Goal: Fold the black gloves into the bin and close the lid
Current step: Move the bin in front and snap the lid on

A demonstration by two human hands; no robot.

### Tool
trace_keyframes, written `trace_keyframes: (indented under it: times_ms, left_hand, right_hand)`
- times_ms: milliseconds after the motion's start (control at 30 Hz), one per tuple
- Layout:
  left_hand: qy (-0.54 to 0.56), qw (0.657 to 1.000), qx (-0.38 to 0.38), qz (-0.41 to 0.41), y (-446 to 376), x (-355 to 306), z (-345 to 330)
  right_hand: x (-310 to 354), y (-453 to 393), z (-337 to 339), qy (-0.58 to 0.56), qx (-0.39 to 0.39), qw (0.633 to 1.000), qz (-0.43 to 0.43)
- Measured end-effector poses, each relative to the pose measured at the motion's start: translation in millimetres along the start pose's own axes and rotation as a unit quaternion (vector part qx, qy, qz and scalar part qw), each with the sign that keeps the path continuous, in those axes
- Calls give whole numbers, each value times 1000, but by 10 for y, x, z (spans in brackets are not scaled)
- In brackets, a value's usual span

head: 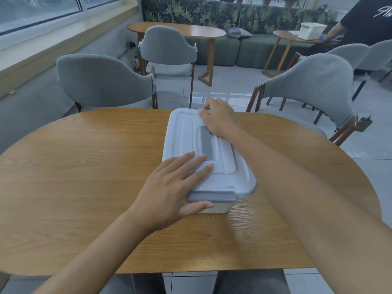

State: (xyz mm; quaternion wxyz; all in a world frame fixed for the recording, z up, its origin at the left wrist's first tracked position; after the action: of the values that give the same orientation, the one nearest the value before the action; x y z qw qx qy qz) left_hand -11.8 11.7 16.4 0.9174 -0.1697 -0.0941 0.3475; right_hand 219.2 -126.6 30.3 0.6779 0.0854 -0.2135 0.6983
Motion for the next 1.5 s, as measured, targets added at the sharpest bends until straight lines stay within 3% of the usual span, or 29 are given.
trace_keyframes:
  times_ms: [567,667,800,1100,1233,1333,1500]
  left_hand:
    - [146,979,-93,109,-41,2,39]
    - [244,953,-124,129,-42,89,72]
    - [407,882,-167,168,-98,407,132]
    - [274,927,-116,229,-673,1191,-129]
    - [190,966,-32,170,-812,1165,-237]
    - [207,960,-57,179,-768,1186,-241]
    - [247,948,-28,201,-774,1193,-295]
  right_hand:
    - [54,94,93,-53,-83,995,18]
    - [63,101,86,-43,-88,995,16]
    - [60,91,101,-34,-88,995,14]
    - [72,17,43,-65,-41,997,10]
    - [29,-10,-12,-78,-15,997,11]
    - [56,-4,-13,-67,-12,997,28]
    - [122,139,8,-39,-15,998,47]
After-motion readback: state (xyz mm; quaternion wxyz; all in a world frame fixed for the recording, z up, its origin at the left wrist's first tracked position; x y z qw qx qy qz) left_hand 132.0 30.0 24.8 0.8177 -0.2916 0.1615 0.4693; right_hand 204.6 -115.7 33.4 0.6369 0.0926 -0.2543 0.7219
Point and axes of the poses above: each hand's wrist, its own y-axis away from the middle knuckle, its own z-axis out of the back of the hand, x = y × z, the point moved 5 cm from there along -y, towards the middle knuckle, and after that the axes turned 12 degrees about -z, right-handed, at the moved point
